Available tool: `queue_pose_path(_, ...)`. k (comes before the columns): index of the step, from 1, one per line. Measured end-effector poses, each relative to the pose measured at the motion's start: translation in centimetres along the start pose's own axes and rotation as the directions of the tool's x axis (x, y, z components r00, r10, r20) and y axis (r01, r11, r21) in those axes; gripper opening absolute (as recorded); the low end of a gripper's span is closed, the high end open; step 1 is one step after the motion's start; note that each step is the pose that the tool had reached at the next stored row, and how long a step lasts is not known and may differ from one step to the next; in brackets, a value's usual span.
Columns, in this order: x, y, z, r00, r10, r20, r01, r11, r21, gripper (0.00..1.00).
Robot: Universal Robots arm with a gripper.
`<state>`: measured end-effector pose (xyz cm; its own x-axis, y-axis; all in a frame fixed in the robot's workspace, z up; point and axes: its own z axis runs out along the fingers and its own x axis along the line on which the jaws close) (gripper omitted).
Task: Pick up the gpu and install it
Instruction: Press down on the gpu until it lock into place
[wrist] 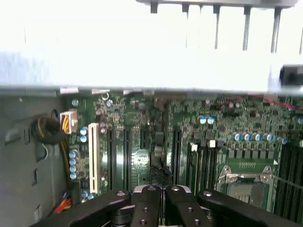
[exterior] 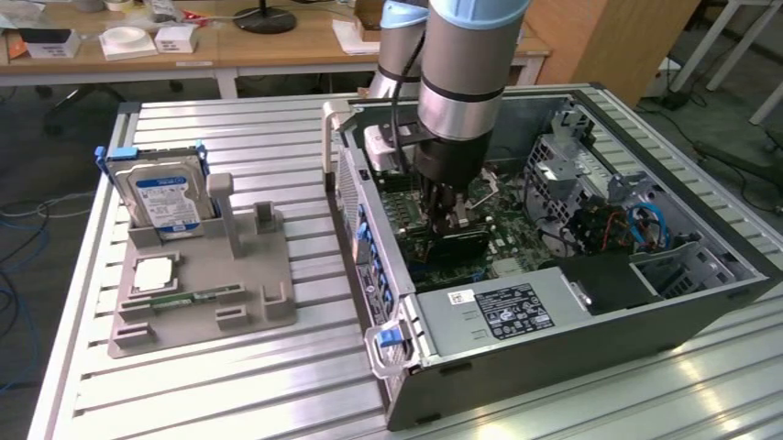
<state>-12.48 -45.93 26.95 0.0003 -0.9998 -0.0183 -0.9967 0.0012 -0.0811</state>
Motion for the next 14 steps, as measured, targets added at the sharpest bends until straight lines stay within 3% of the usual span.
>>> queue_pose_path(8,0.0,2.26,-0.18,1.0,0.0,0.0,0.0,0.9998,0.0201,0.1)
queue_pose_path(10,0.0,2.49,-0.2,1.0,0.0,0.0,0.0,0.9998,0.0221,0.1)
queue_pose_path(12,0.0,2.47,-0.19,1.0,-0.001,0.0001,0.001,0.9998,0.0185,0.1)
queue_pose_path(14,0.0,2.49,-0.18,1.0,0.0,0.0,0.0,1.0,-0.0004,0.1)
